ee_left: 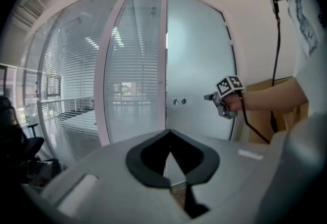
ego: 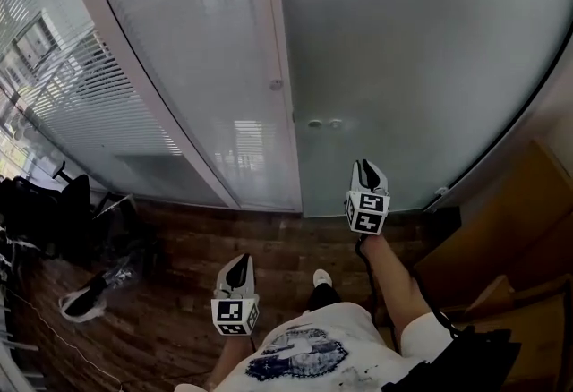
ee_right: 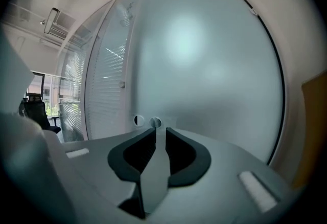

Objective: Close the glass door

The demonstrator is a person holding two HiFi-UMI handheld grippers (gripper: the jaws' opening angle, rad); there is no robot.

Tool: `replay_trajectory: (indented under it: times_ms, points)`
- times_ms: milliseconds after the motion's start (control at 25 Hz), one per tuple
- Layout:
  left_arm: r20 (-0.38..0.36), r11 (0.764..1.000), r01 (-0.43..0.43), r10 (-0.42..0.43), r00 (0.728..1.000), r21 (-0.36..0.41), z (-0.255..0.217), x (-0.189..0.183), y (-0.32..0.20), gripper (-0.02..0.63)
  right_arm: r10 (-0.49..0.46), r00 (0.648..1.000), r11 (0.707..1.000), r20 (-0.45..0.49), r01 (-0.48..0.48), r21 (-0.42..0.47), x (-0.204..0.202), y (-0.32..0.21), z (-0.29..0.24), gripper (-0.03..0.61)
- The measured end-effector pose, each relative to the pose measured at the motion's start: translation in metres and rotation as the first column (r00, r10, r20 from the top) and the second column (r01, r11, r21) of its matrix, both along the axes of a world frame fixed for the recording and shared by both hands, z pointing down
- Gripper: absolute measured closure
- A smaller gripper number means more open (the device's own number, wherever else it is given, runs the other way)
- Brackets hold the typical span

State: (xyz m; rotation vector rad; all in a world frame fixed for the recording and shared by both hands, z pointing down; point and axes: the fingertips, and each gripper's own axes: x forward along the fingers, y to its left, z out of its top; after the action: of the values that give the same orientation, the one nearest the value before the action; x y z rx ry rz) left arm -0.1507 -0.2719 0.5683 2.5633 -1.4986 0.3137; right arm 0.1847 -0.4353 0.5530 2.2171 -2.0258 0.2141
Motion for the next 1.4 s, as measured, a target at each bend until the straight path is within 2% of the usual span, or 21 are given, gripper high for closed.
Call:
replay_trajectory:
  times_ms: [520, 920, 1160, 1400]
  points:
    - [-0.011, 0.989, -0.148, 0.148, 0.989, -0.026, 0.017, 0.033, 0.055, 0.614, 0.012, 1.000, 0.998, 0.004, -0.012, 0.059, 0.001, 0.148, -0.028, 0.523]
    - [-0.024, 0.971, -0.239, 0.238, 0.971, -0.027, 0.017, 0.064, 0.069, 0.614, 0.028, 1.000, 1.000, -0.003, -0.028, -0.003, 0.008, 0.237, -0.008, 0.546]
    - [-0.025, 0.966, -0.259, 0.258, 0.966, -0.027, 0.019, 0.078, 0.076, 0.614, -0.015, 1.000, 1.000, 0.001, 0.015, -0.025, -0.003, 0.277, 0.001, 0.569]
    - [-0.008, 0.957, -0.290, 0.290, 0.957, -0.026, 0.018, 0.091, 0.097, 0.614, -0.056, 0.997, 0.997, 0.050, 0.058, -0.042, -0.017, 0.314, 0.009, 0.571]
